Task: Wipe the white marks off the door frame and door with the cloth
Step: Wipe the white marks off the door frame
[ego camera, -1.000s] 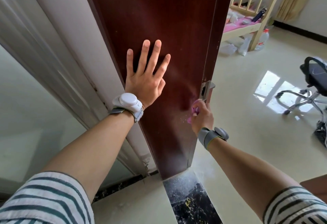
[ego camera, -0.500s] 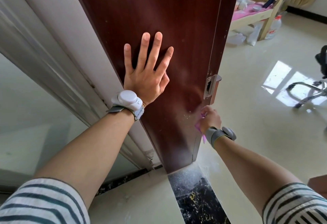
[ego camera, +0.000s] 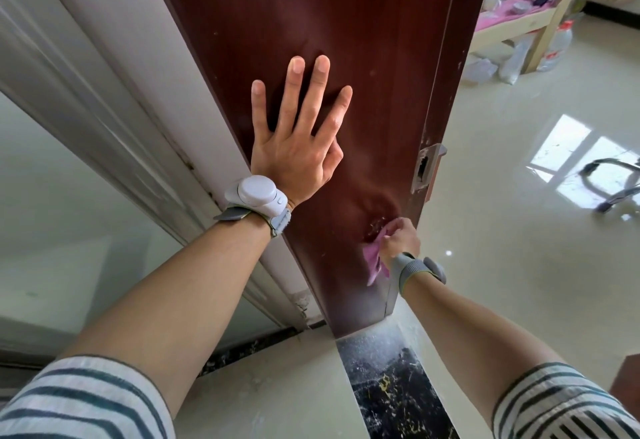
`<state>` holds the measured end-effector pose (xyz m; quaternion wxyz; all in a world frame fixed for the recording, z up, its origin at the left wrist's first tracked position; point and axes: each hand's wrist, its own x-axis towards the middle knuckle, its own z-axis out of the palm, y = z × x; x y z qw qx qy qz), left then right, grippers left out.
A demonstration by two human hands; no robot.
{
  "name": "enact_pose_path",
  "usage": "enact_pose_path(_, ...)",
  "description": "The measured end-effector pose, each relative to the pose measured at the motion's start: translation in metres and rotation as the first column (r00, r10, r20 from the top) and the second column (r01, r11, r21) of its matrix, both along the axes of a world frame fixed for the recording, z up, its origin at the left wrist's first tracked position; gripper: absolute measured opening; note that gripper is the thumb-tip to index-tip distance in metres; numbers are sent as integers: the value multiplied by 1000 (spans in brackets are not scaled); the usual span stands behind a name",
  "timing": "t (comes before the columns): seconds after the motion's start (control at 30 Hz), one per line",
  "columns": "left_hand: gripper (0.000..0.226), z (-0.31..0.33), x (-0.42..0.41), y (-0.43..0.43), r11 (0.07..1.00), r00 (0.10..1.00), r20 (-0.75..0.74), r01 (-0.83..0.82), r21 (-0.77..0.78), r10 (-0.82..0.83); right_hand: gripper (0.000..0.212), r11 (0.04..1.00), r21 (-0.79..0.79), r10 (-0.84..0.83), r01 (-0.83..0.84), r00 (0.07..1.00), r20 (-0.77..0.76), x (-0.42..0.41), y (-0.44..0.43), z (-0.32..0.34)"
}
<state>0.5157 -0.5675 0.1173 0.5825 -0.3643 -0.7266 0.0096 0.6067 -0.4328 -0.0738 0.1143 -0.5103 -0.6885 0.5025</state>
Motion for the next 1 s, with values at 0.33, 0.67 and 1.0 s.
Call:
enact_pose_path(0.33, 52, 2, 1, 1, 1000, 1000, -4, 7, -2, -7, 28, 996, -53, -73, 68, 992, -104, -10, -44, 7)
enact_pose_path(0.67, 53, 3, 2, -1, 1000, 1000, 4, 10, -1, -10, 26, 991, 82, -88, 103, 982, -167, 0, -30, 24)
enact_pose_path(1.0, 54, 2, -1, -3, 1000, 1000, -3, 26, -15, -26, 13, 949, 69, 307, -308, 951, 16, 10, -71, 0)
